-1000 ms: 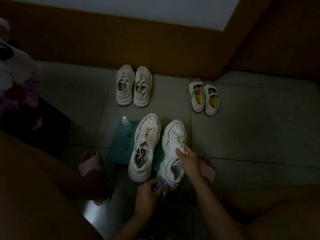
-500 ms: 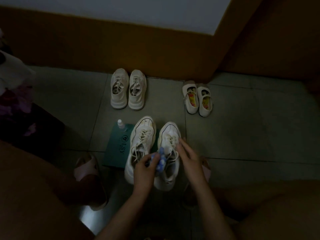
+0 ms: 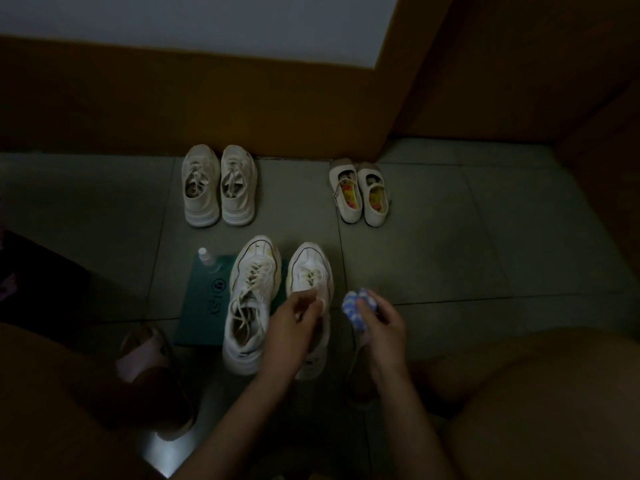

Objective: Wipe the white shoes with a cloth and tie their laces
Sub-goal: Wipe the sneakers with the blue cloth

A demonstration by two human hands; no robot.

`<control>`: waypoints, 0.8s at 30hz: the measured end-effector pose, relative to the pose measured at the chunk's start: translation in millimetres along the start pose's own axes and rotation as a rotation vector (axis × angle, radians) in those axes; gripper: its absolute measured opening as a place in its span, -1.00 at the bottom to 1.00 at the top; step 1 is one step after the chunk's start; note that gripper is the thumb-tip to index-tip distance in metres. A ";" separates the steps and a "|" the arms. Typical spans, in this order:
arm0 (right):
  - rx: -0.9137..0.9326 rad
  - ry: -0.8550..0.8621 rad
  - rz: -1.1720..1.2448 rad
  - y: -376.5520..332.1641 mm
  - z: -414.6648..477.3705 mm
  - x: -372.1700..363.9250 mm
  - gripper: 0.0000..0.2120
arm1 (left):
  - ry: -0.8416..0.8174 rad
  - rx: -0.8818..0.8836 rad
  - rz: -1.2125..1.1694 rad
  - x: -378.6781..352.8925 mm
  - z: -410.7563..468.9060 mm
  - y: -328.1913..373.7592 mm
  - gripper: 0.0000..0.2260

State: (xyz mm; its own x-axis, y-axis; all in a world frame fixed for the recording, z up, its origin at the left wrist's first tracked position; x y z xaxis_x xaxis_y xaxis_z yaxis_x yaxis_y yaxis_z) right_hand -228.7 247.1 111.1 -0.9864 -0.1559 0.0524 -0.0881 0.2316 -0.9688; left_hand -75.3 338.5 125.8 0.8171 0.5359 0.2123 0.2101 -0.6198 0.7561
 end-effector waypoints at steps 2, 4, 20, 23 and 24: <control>-0.047 0.173 0.055 14.2 7.1 15.7 -0.84 | 0.184 -0.182 0.365 0.7 -6.3 -2.4 -0.55; -0.051 0.231 0.069 24.4 12.0 20.2 -0.82 | 0.181 -0.149 0.509 -10.9 -6.5 -25.2 -0.24; 0.049 -0.026 -0.046 9.0 25.5 -29.6 -0.71 | 0.148 -0.018 0.249 14.0 -0.9 -31.6 -0.36; 0.130 -0.159 -0.106 -7.9 35.9 -57.1 -0.70 | 0.134 0.013 0.203 24.3 5.7 -20.9 -0.44; 0.148 -0.208 -0.122 -10.6 37.9 -66.4 -0.71 | 0.120 0.022 0.175 25.9 8.6 -18.6 -0.46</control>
State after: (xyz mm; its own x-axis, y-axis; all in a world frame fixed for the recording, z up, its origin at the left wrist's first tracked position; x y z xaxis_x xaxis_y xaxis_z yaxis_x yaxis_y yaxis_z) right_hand -157.0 218.6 108.7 -0.9187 -0.3714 0.1347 -0.1680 0.0586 -0.9840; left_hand -53.4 359.0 111.8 0.7724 0.4827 0.4128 0.0832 -0.7213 0.6876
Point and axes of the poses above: each hand's wrist, its own z-axis towards the middle knuckle, its own x-axis out of the back of the hand, y = z × x, the point moved 8 cm from there along z, towards the middle knuckle, and after that the axes turned 15 degrees about x, right-handed, at the moved point
